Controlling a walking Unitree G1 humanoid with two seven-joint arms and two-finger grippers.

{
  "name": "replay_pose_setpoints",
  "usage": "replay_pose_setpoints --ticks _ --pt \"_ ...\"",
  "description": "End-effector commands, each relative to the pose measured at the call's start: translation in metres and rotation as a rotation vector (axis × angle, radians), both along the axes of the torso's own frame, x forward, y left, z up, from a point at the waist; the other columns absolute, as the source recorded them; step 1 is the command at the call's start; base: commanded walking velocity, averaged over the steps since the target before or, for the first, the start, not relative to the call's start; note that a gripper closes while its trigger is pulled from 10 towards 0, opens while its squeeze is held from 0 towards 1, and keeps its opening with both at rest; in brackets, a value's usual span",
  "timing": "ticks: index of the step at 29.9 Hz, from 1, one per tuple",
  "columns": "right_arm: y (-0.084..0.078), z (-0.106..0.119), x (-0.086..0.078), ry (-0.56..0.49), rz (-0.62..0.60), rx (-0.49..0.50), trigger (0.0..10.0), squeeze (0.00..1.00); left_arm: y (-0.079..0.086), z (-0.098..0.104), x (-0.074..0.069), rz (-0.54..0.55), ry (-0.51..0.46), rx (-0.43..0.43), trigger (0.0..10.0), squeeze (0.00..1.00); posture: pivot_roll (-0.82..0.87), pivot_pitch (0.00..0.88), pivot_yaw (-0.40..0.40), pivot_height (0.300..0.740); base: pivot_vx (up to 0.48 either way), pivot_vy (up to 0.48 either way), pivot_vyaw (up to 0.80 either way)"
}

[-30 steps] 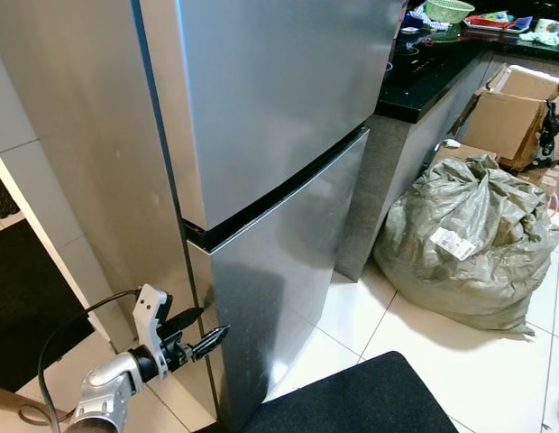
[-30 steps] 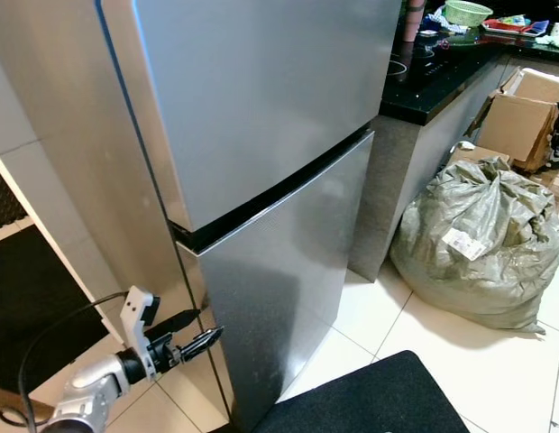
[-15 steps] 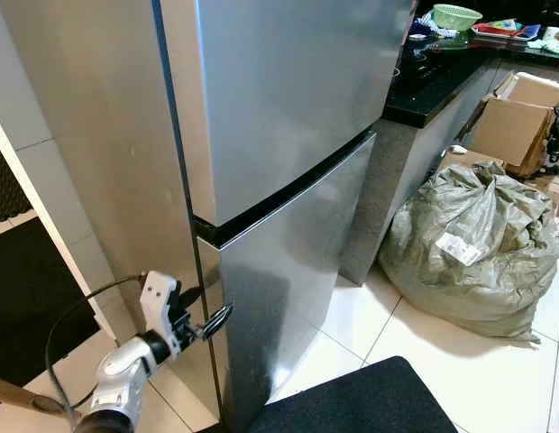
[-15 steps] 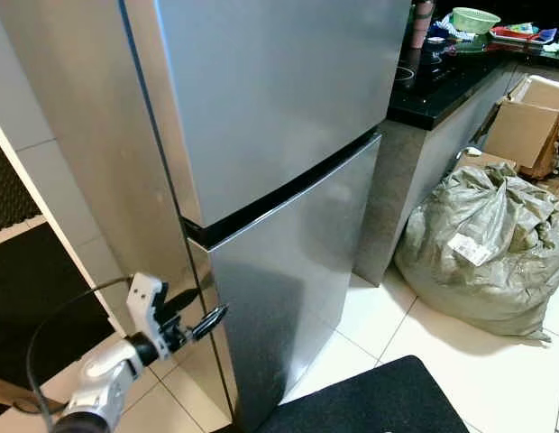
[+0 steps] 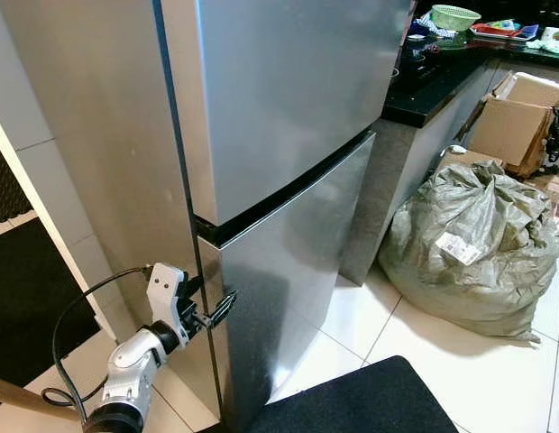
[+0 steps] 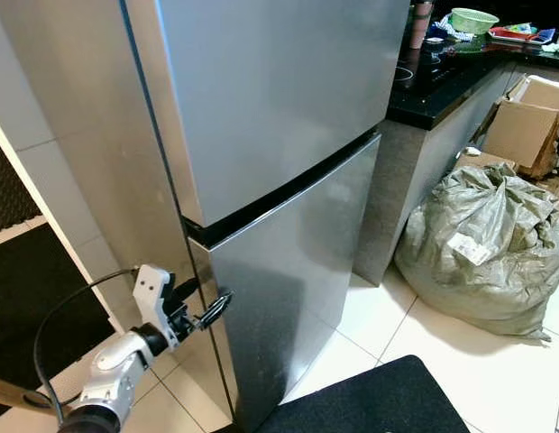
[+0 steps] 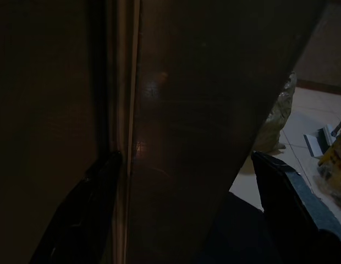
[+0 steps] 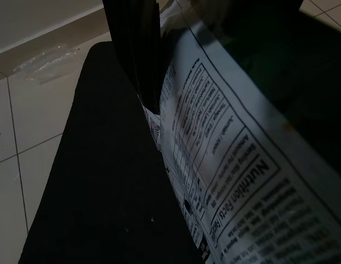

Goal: Restocking fridge

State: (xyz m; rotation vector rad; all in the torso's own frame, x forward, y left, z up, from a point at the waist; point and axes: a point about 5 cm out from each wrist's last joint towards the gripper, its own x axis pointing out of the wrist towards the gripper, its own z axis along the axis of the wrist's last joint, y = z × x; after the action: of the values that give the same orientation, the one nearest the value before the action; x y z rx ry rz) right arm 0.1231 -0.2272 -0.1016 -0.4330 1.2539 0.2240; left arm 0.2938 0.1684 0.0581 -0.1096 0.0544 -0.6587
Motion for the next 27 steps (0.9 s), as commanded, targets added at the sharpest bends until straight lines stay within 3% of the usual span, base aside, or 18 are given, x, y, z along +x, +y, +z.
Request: replay_pose_setpoints --ticks 1,3,9,17,21,24,27 --pt "0.000 0.001 0.002 -0.013 -0.006 0.001 10.0 0.00 -0.018 0.003 -0.002 -0.100 -0.005 -0.027 10.0 0.00 -0.02 0.005 -0.008 0.740 0.000 0.000 0.00" --pt "0.001 0.001 0.002 -0.013 -0.005 0.000 10.0 0.00 -0.041 0.000 -0.011 -0.249 0.022 -0.051 10.0 0.00 -0.02 0.005 -0.008 0.740 0.000 0.000 0.00" --pt "0.002 0.001 0.003 -0.015 -0.006 0.003 10.0 0.00 -0.070 0.000 -0.022 -0.383 0.036 -0.092 10.0 0.00 -0.02 0.004 -0.005 0.740 0.000 0.000 0.00" --pt "0.003 0.000 0.003 -0.015 -0.007 0.005 10.0 0.00 -0.087 0.004 -0.026 -0.442 0.027 -0.119 10.0 0.00 -0.03 0.004 -0.003 0.740 0.000 0.000 0.00" --pt "0.003 0.000 0.002 -0.014 -0.010 0.004 10.0 0.00 -0.106 0.011 -0.034 -0.526 0.031 -0.149 10.0 0.00 -0.03 0.005 -0.002 0.740 0.000 0.000 0.00" --pt "0.002 0.000 0.002 -0.013 -0.011 0.003 10.0 0.00 -0.109 0.011 -0.037 -0.552 0.042 -0.162 10.0 0.00 -0.03 0.005 -0.002 0.740 0.000 0.000 0.00" --pt "0.002 0.000 0.001 -0.013 -0.012 0.001 10.0 0.00 -0.104 -0.003 -0.047 -0.586 0.116 -0.145 10.0 0.00 -0.03 0.005 0.001 0.740 0.000 0.000 0.00"
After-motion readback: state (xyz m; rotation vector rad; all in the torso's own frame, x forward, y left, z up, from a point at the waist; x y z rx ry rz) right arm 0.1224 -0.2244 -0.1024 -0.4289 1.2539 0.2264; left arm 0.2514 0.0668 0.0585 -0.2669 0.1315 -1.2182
